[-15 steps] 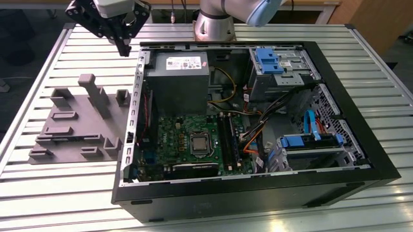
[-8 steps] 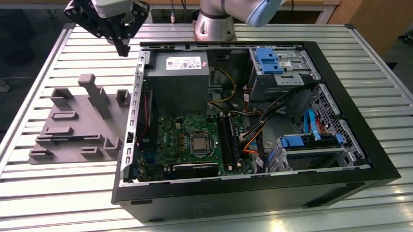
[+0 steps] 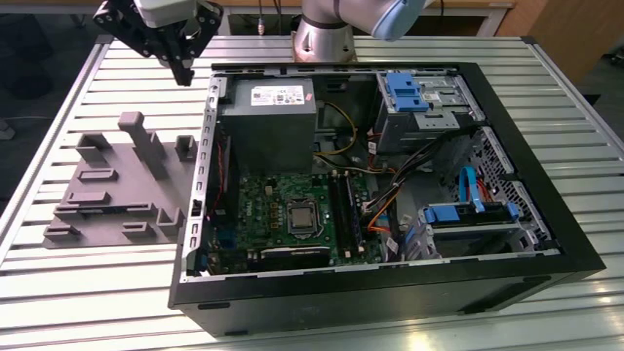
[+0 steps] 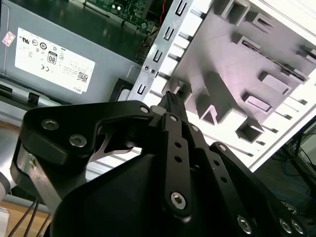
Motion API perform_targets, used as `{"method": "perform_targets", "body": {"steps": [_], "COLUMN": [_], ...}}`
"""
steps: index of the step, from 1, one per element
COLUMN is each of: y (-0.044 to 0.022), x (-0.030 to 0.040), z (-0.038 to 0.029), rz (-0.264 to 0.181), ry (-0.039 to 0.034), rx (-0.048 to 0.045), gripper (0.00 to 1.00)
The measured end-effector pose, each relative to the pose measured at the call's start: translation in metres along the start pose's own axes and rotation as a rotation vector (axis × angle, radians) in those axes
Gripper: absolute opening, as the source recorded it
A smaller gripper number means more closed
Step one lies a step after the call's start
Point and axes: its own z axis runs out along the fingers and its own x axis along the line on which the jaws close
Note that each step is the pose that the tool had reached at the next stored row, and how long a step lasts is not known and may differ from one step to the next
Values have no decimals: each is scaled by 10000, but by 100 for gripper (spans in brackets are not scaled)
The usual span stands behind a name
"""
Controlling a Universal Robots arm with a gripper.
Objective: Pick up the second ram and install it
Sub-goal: 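Reach for the second ram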
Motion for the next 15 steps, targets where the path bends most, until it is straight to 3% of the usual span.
{"method": "perform_targets", "body": {"steps": [15], "y": [-6], "x": [72], "z": [4], "rz": [1], "ry": [1], "rx": [1], "gripper": [11]}}
